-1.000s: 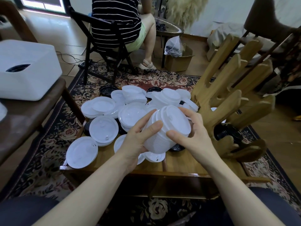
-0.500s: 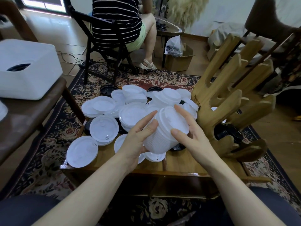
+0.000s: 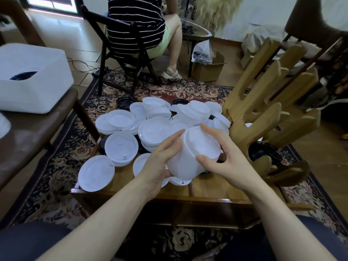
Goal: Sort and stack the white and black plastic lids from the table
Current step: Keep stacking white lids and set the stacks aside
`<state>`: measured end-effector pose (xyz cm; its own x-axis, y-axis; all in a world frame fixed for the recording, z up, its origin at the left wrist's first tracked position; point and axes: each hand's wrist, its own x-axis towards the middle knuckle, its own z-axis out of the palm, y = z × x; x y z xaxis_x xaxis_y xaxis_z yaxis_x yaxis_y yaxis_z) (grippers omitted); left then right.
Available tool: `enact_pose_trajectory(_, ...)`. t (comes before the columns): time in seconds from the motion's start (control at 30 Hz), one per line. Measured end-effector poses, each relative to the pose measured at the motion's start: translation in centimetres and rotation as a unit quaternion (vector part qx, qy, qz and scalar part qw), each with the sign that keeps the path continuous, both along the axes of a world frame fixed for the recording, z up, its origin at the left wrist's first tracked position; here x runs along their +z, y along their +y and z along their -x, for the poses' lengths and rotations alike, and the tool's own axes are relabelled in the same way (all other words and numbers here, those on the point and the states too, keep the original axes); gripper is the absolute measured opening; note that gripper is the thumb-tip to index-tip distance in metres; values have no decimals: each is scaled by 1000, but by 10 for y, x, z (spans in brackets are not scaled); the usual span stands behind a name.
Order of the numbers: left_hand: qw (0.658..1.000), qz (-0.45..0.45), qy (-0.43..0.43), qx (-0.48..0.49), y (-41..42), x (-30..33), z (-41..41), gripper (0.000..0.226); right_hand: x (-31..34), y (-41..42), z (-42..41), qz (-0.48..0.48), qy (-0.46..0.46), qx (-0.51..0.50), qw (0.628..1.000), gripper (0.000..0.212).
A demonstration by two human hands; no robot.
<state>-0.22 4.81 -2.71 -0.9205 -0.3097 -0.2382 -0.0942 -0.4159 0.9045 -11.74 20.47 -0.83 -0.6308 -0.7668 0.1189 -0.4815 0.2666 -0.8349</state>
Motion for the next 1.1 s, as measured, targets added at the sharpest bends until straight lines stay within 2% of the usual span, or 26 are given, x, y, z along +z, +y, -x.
enact_pose_trajectory(0.17,1000,-12,12,9,1,3,-1,56,-5,-7,-6,39,-17,-4,999,72)
enact_pose_trajectory(0.3,999,-31,12,28,-3,7,0,51,-7,-9,-8,100,-122,-16,987,83)
enact_pose_trajectory(0.37,998,-47,11,38,-6,10,1,46,-6,-11,-7,126,-158,-33,979,79)
enact_pose_trajectory(0.47,996,-69,17,47,-9,11,2,51,-4,-14,-9,127,-220,-37,966,60)
enact_pose_trajectory(0.57,996,-73,26,48,-8,12,1,49,-4,-16,-10,96,-276,-19,956,63)
enact_pose_trajectory(0.7,998,-50,22,34,-6,16,-1,37,-2,-14,-10,100,-296,-11,950,61)
enact_pose_trajectory(0.83,1000,-19,3,17,-10,18,-2,39,-5,-12,-10,104,-308,-14,946,61)
enact_pose_trajectory(0.97,1000,3,-4,-14,-14,18,-5,45,-3,-13,-9,101,-292,-13,951,70)
enact_pose_trajectory(1.1,1000,8,-14,-9,-13,17,-7,61,-7,-15,-11,92,-284,5,955,56)
